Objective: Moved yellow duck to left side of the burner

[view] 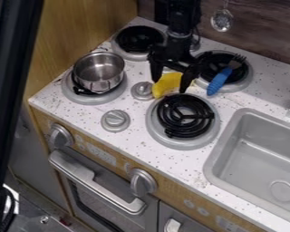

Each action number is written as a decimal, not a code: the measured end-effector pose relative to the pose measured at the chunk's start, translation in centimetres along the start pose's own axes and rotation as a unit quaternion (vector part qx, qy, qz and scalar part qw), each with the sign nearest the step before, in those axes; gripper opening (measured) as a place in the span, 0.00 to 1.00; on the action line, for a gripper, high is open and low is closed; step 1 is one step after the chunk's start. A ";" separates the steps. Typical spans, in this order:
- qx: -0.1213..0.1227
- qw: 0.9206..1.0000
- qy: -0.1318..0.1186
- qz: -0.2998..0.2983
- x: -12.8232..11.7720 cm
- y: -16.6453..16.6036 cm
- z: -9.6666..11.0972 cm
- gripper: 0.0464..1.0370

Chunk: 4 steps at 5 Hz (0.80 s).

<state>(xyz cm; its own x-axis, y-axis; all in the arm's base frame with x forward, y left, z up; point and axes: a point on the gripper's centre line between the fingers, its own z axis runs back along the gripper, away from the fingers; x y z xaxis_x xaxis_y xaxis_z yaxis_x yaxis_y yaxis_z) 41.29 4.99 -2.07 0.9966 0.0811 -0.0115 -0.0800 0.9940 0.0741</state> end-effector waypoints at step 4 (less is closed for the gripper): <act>-0.020 0.999 0.028 0.040 2.0 1.4 -3.1 0.93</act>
<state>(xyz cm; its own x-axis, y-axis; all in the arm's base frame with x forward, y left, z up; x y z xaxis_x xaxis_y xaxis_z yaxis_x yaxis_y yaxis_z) 43.15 6.78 -5.11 0.9846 0.1632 -0.0633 -0.1611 0.9862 0.0375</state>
